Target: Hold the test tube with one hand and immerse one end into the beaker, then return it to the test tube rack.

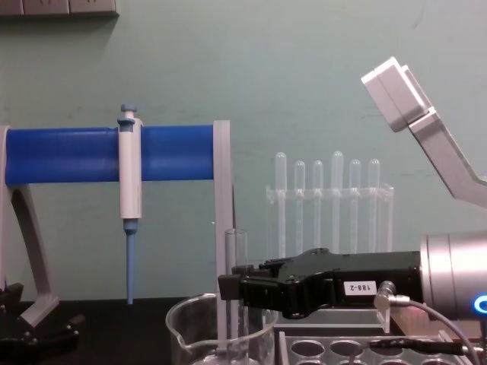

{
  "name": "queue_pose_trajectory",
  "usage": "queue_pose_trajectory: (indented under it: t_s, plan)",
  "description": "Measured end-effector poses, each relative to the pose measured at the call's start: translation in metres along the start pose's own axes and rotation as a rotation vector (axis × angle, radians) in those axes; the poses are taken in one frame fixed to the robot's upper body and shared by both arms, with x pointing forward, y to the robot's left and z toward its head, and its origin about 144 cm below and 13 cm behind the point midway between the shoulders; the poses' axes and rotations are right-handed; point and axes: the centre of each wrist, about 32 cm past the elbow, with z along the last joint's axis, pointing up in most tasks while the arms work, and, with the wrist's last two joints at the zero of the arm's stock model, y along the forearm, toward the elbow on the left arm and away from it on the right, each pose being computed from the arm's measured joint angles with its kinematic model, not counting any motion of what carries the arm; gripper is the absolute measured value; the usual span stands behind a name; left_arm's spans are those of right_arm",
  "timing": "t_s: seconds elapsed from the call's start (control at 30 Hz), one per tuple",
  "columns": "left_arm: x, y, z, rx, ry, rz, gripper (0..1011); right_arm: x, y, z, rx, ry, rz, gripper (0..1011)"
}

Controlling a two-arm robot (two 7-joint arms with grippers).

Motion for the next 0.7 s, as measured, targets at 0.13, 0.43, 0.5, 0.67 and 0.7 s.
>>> queue_pose_trajectory:
  t_s: [0.13,0.43,0.5,0.67,0.7]
  plan:
    - [0.0000,0.0000,0.0000,0.000,0.000,0.000,1000,0.0000,0.0000,0.0000,0.000,0.000,0.000,222]
    - [0.0000,0.0000,0.0000,0.000,0.000,0.000,1000,0.0000,0.0000,0.0000,0.000,0.000,0.000,222]
    - [0.0000,0.0000,0.0000,0.000,0.000,0.000,1000,0.0000,0.0000,0.0000,0.000,0.000,0.000,222]
    - [0.0000,0.0000,0.0000,0.000,0.000,0.000,1000,0.0000,0.0000,0.0000,0.000,0.000,0.000,222]
    - [0.0000,0.0000,0.0000,0.000,0.000,0.000,1000,0.0000,0.0000,0.0000,0.000,0.000,0.000,222]
